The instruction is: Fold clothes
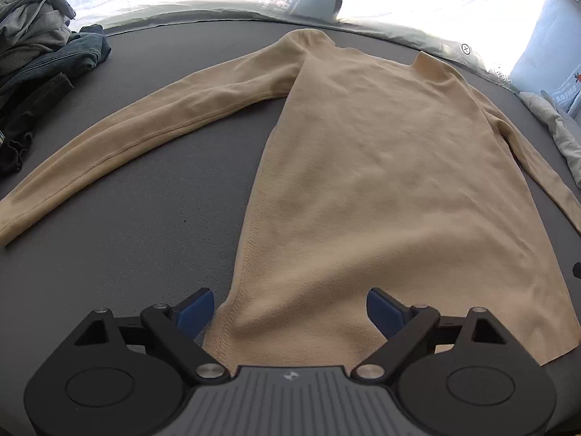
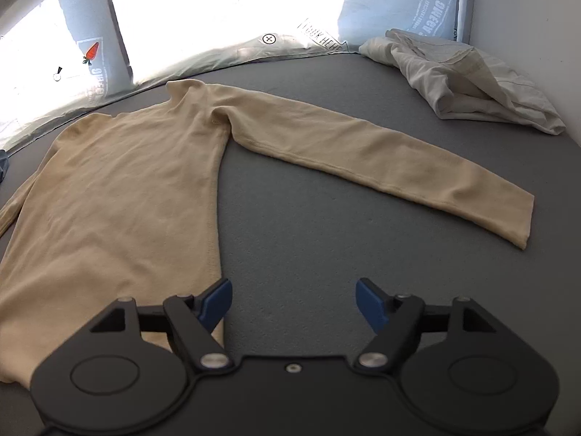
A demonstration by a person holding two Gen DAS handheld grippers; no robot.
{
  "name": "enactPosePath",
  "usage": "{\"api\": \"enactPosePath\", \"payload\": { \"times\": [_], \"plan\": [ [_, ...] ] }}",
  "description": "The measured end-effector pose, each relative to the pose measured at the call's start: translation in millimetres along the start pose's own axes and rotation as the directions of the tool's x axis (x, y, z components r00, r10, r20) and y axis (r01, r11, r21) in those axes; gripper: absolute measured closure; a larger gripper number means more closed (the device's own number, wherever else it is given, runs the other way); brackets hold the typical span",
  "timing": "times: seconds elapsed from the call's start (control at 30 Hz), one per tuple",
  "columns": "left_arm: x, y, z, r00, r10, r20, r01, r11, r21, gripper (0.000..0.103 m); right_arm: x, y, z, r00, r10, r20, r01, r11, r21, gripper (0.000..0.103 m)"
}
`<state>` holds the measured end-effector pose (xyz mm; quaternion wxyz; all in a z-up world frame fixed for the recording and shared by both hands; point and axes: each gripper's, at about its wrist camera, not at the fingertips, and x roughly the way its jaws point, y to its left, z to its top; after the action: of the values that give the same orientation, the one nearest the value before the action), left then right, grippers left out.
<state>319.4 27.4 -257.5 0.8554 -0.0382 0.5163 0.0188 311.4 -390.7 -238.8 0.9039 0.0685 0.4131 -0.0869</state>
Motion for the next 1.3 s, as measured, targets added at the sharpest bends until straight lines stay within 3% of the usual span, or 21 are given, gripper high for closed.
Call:
{"api": "enactPosePath", "payload": {
  "times": [0.07,0.2,0.33,0.5,0.63,0.7,0.77,0.93,1.07,1.3],
  "plan": [
    [8.1,-6.6,-3.7,0.999,0.03,-0.02,-0.03,1.0,0.007,0.0,8.7,-25.4,5.4,0.998,-0.056,0.011,0.055,0.998,0.041,0.017],
    [10.7,-12.9,-4.6,0.997,0.068,-0.021,-0.068,0.998,-0.007,0.0,26.2,-77.0,13.1,0.988,-0.154,0.022,0.149,0.977,0.15,0.018],
    [11.2,-13.3,-3.5,0.997,0.072,-0.027,-0.072,0.997,-0.014,0.0,42.6,-121.6,22.0,0.968,-0.25,0.016,0.238,0.939,0.25,0.028],
    [9.9,-14.7,-7.9,0.997,0.079,0.0,-0.079,0.997,-0.024,0.0,54.8,-143.9,31.9,0.955,-0.295,0.018,0.279,0.919,0.28,0.036],
    [9.9,-14.7,-8.6,0.996,0.087,0.011,-0.087,0.996,-0.037,0.0,55.5,-147.7,31.5,0.952,-0.305,0.027,0.283,0.91,0.304,0.037],
    [10.1,-14.4,-7.5,0.996,0.09,0.009,-0.089,0.995,-0.044,0.0,54.4,-146.5,31.3,0.954,-0.297,0.036,0.275,0.918,0.287,0.048],
    [10.3,-14.5,-7.0,0.996,0.093,0.01,-0.092,0.994,-0.053,0.0,53.1,-147.5,32.4,0.96,-0.275,0.042,0.254,0.928,0.273,0.074],
    [9.5,-14.7,-10.2,0.994,0.103,0.036,-0.101,0.993,-0.067,0.0,52.0,-155.3,34.0,0.972,-0.227,0.053,0.204,0.938,0.282,0.094],
    [9.5,-15.3,-10.3,0.994,0.105,0.042,-0.102,0.992,-0.073,0.0,49.8,-158.9,32.6,0.975,-0.217,0.055,0.193,0.937,0.291,0.098],
    [10.1,-15.7,-7.9,0.994,0.109,0.03,-0.106,0.991,-0.078,0.0,49.0,-160.5,31.3,0.959,-0.28,0.047,0.259,0.932,0.254,0.097]
  ]
}}
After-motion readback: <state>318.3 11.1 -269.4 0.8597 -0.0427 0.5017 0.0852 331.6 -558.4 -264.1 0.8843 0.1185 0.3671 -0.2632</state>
